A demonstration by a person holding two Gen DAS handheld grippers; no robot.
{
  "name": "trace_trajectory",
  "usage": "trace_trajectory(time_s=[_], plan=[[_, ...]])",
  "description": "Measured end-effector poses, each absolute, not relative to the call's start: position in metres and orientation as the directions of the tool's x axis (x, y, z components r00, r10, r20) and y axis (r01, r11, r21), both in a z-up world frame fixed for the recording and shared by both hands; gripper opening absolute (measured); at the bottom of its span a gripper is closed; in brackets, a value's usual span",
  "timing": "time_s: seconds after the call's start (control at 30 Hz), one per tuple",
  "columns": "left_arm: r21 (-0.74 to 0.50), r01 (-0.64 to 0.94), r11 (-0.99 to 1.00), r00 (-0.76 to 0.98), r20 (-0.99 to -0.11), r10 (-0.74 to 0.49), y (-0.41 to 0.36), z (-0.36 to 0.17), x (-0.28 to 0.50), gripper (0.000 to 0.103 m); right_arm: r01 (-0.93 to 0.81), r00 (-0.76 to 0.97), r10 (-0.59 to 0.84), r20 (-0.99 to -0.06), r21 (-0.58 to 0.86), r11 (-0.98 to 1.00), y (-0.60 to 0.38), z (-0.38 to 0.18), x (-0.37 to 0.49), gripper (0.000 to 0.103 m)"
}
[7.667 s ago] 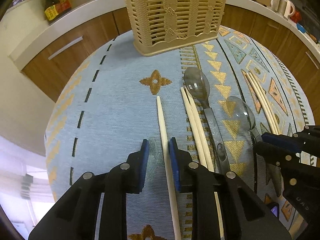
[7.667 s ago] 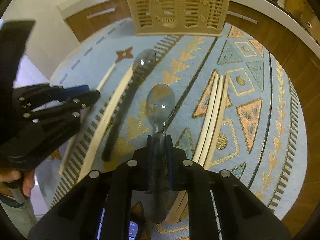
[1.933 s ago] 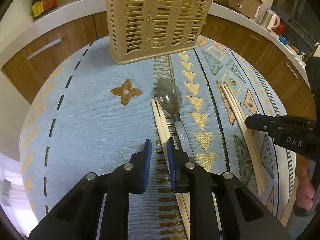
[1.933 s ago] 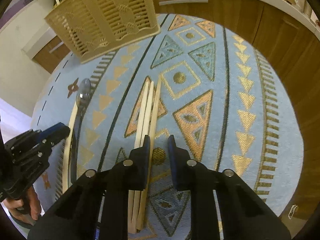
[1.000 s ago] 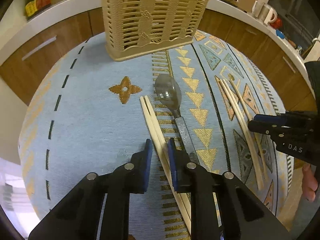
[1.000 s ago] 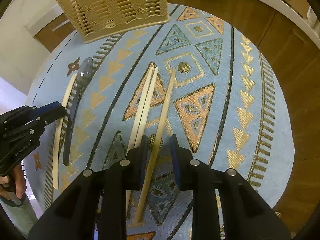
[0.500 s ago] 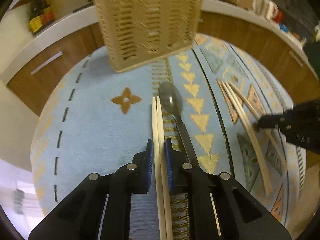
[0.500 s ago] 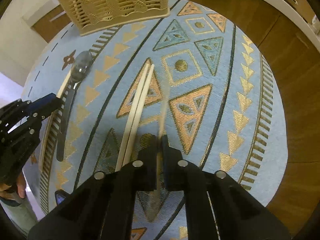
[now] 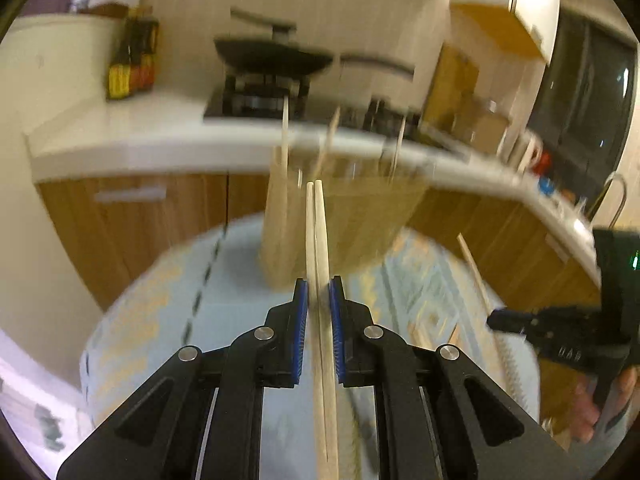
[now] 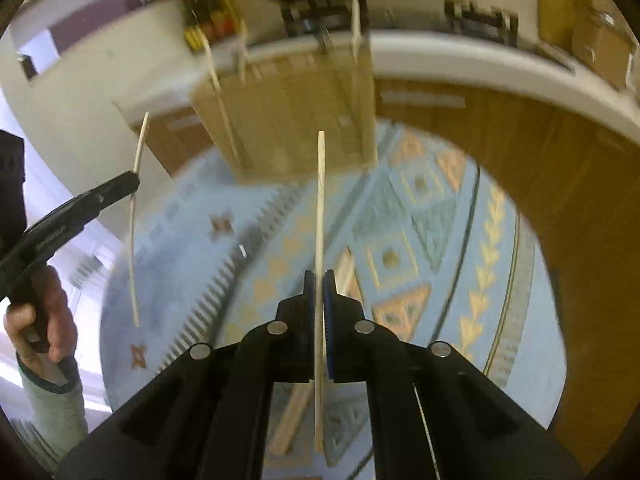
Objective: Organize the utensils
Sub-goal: 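Carry both chopsticks over the beige caddy and open both tools to drop them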
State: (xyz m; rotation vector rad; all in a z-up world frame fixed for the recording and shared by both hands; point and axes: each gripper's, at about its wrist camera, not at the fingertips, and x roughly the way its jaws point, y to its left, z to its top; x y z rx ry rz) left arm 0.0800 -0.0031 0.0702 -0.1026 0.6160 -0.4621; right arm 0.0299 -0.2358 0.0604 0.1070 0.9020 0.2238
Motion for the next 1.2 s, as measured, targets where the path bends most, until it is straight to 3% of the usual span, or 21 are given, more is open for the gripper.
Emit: trace_trajectory(time_s=[0.3, 0.5, 0.7, 1.2], plan=[[-0.128, 0.407, 0.905, 0.867, -0.257, -0.426, -0.026, 0.144, 0.09, 0.01, -0.203, 0.78, 0.286, -0.557, 0.207, 0.957, -0.234, 0.134, 0.071, 0.003], [-0.101, 0.416, 0.904, 0.896, -0.122, -0.426, -0.046, 0.159, 0.121, 0.01, -0.126, 0.885, 0.193, -0.423, 0.181, 0.975, -0.238, 0.168, 0.127, 0.003], [-0.061, 0.373, 0.926, 0.923, -0.073, -0.377, -0.056, 0.162, 0.146, 0.01, -0.059, 0.939, 0.107, -0.328, 0.152, 0.987, -0.239, 0.172, 0.171, 0.003], [-0.078, 0.338, 0.938, 0.935, -0.085, -0.344, -0.046, 0.123, 0.179, 0.011, 0.005, 0.964, 0.032, -0.264, 0.139, 0.99, -0.237, 0.123, 0.193, 0.003]])
